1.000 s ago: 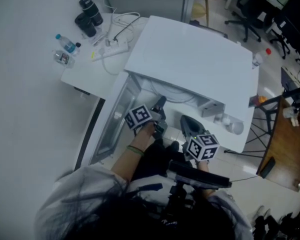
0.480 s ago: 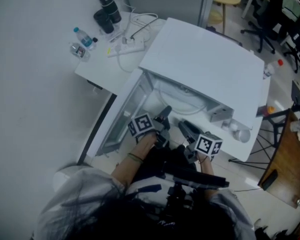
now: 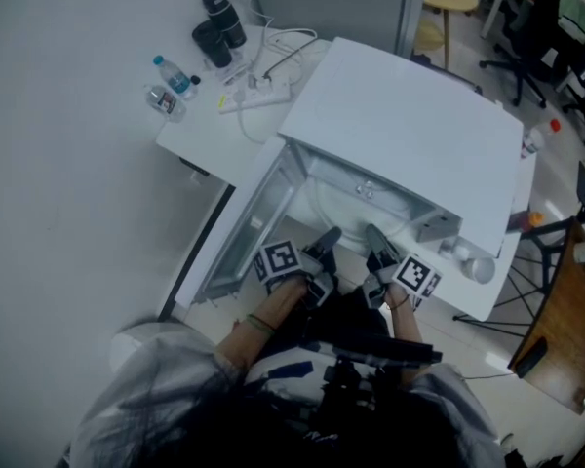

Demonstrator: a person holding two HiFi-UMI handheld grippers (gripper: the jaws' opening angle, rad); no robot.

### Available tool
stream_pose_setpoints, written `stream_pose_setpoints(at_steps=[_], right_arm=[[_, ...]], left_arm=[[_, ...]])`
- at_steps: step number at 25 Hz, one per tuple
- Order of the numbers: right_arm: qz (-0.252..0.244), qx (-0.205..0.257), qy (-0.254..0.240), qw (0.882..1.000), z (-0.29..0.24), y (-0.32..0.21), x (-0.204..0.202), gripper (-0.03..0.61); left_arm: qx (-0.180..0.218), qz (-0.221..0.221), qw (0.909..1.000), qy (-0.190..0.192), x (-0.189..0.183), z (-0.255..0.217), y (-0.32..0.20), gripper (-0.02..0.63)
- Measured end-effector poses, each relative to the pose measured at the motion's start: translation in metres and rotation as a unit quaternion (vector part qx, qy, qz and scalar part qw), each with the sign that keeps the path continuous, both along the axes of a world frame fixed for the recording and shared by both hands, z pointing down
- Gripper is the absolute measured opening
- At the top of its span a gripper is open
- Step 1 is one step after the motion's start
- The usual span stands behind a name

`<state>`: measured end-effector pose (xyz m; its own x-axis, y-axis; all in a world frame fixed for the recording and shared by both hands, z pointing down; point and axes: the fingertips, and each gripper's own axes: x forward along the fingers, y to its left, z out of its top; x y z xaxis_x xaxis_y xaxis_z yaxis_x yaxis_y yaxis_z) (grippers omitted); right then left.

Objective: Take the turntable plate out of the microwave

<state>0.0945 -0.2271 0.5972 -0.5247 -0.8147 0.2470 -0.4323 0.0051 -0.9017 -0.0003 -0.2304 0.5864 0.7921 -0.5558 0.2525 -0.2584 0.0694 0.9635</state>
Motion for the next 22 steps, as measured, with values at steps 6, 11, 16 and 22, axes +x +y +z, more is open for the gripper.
stream_pose_setpoints(at_steps=[6,11,16,22], right_arm=[[0.0,-0.003,-0.011,1.0,-0.002,0.0,-0.001,0.046],[0.005,-0.023,0.009,1.0,0.001,0.003,0.006,0.038],[-0.003,-0.02,0.023,1.0,-0.003,0.006,0.006,0.04],[-0.006,-0.035,0.025,0.999,-0.001,0.016,0.001,0.048]], left_arm=[[0.007,0.004,0.9999,0.012,-0.001,0.009,0.001,0.032],[0.023,0.005,0.9997,0.009,0.002,0.011,-0.008,0.064],[0.016,0.004,0.9996,0.023,0.006,0.021,-0.025,0.118],[0.028,0.005,0.9976,0.062,0.017,0.015,-0.05,0.12]])
